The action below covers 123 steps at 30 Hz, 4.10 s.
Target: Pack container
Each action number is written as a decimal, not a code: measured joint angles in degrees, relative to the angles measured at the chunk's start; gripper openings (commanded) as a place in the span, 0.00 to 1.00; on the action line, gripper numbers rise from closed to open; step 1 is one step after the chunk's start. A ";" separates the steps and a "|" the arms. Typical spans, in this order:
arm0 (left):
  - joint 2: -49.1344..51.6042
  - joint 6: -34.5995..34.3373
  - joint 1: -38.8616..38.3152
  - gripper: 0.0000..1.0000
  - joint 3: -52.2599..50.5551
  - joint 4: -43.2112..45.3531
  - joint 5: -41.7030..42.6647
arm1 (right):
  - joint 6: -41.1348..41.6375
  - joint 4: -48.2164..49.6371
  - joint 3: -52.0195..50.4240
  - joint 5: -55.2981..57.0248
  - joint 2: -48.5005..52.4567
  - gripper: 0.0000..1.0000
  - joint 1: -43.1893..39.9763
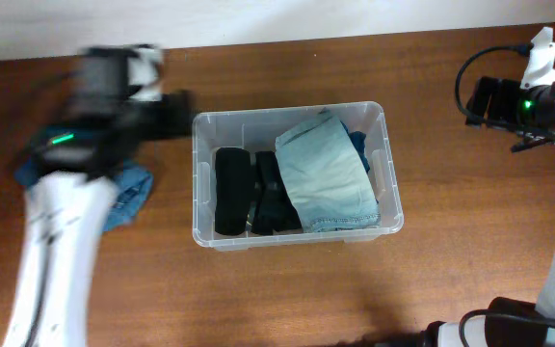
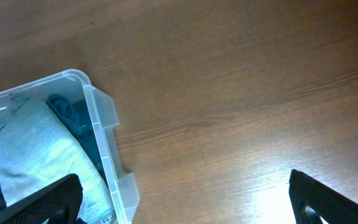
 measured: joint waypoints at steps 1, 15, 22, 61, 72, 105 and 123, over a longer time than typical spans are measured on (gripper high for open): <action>-0.66 -0.13 4.55 1.00 0.02 -1.16 -0.13 | -0.04 0.00 0.00 0.00 0.13 0.98 0.00; 27.98 2.84 41.90 0.99 -11.30 6.21 16.41 | -0.02 0.00 0.00 -0.22 0.76 0.99 0.00; 34.47 5.92 40.24 0.99 -11.28 10.97 23.39 | 0.00 0.00 0.00 -0.24 0.76 0.99 0.00; 5.77 8.15 -15.67 0.01 -9.44 0.81 29.53 | 0.02 -0.50 0.00 -0.44 0.76 0.99 0.00; 12.74 7.91 -18.84 0.92 -8.92 -5.55 22.32 | -0.02 -0.48 0.00 -0.44 0.76 0.98 0.00; 40.59 7.93 -21.00 0.01 14.36 -7.54 11.58 | -0.02 -0.63 0.00 -1.01 0.76 0.98 0.00; 10.93 7.96 -4.76 0.99 25.42 -13.07 1.09 | -0.39 9.49 -7.72 -2.29 1.03 0.98 20.02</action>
